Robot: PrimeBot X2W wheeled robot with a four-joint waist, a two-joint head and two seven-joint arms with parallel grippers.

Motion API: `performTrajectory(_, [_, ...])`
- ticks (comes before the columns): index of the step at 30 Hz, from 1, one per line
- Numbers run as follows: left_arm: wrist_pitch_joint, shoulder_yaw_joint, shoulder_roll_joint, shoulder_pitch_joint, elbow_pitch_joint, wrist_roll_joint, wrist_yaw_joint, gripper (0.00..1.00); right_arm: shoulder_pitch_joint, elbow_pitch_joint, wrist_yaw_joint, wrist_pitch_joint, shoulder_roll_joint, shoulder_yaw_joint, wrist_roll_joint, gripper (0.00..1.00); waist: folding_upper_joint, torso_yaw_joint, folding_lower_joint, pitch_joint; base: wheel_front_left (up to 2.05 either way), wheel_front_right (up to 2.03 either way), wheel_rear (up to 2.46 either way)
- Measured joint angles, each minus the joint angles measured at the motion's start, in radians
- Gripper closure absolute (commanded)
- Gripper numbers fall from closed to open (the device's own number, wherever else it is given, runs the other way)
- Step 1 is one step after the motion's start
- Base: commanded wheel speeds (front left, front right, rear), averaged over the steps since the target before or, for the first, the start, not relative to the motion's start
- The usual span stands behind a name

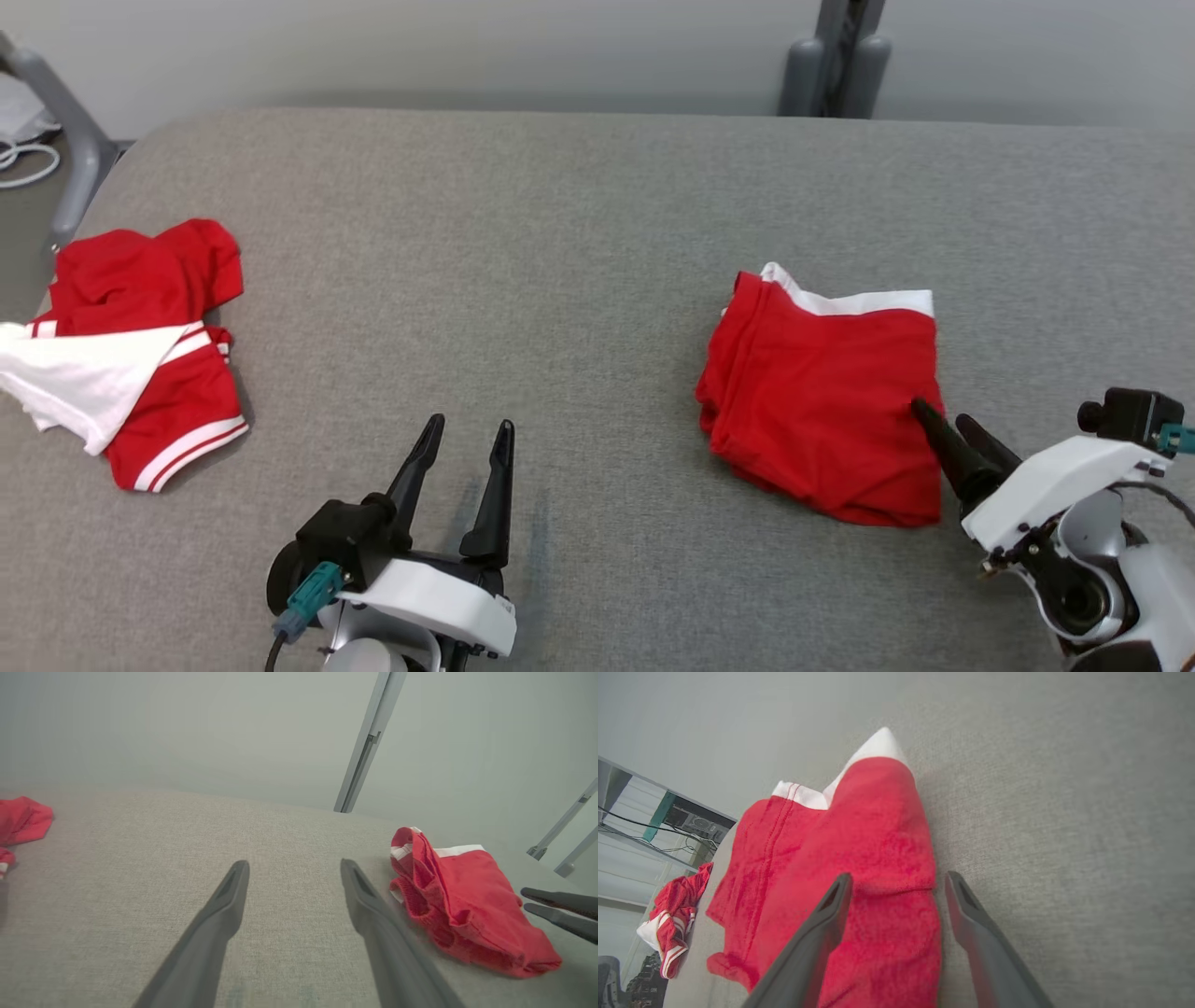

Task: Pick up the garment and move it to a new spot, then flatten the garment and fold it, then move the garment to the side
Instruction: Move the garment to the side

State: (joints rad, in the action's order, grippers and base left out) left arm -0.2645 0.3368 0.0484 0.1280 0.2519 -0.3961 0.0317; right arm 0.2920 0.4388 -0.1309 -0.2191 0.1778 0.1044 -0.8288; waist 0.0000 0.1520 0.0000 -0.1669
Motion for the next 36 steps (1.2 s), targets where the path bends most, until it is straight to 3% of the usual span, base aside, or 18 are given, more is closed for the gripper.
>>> performTrajectory(7, [0.000, 0.017, 0.000, 0.034, 0.012, -0.010, 0.004, 0.00, 0.072, 0.065, 0.000, -0.089, 0.012, 0.000, -0.093, 0.00, 0.0000, 0.046, 0.0000, -0.040, 0.00, 0.00, 0.00])
performTrajectory(13, [0.000, 0.021, 0.000, 0.041, 0.011, -0.012, 0.005, 0.00, 0.115, 0.110, 0.000, -0.103, 0.018, 0.021, -0.104, 0.00, 0.0000, 0.068, 0.0000, -0.052, 0.00, 0.00, 0.00])
performTrajectory(14, [0.000, 0.021, 0.000, 0.041, 0.011, -0.012, 0.005, 0.00, 0.121, 0.118, 0.000, -0.103, 0.018, 0.025, -0.106, 0.05, 0.0000, 0.070, 0.0000, -0.053, 0.00, 0.00, 0.00])
performTrajectory(15, [0.000, 0.021, 0.000, 0.041, 0.010, -0.012, 0.005, 0.00, 0.127, 0.126, 0.000, -0.104, 0.019, 0.030, -0.108, 0.53, 0.0000, 0.071, 0.0000, -0.054, 0.00, 0.00, 0.00])
performTrajectory(16, [0.000, 0.021, 0.000, 0.041, 0.010, -0.012, 0.005, 0.00, 0.132, 0.130, 0.000, -0.105, 0.021, 0.037, -0.106, 0.70, 0.0000, 0.072, 0.0000, -0.054, 0.00, 0.00, 0.00])
performTrajectory(17, [0.000, 0.021, 0.000, 0.041, 0.010, -0.012, 0.006, 0.00, 0.136, 0.134, 0.000, -0.104, 0.025, 0.044, -0.102, 1.00, 0.0000, 0.072, 0.0000, -0.055, 0.00, 0.00, 0.00])
performTrajectory(21, [0.000, 0.024, 0.000, 0.043, 0.008, -0.017, 0.007, 0.00, 0.144, 0.142, 0.000, -0.078, 0.040, 0.087, -0.089, 1.00, 0.0000, 0.066, 0.0000, -0.054, 0.00, 0.00, 0.00])
performTrajectory(26, [0.000, 0.033, 0.000, 0.044, 0.000, -0.001, 0.001, 0.00, 0.148, 0.086, 0.000, -0.007, 0.123, 0.212, -0.051, 1.00, 0.0000, 0.027, 0.0000, -0.039, 0.00, 0.00, 0.00])
performTrajectory(27, [0.000, 0.043, 0.000, 0.045, -0.008, 0.002, -0.005, 0.00, 0.151, 0.047, 0.000, 0.002, 0.189, 0.281, -0.032, 1.00, 0.0000, -0.001, 0.0000, -0.037, 0.00, 0.00, 0.00])
performTrajectory(36, [0.000, 0.087, 0.000, 0.149, -0.024, 0.060, -0.041, 0.00, 0.241, -0.064, 0.000, 0.039, 0.408, 0.449, -0.002, 1.00, 0.0000, -0.114, 0.0000, -0.107, 0.00, 0.00, 0.00])
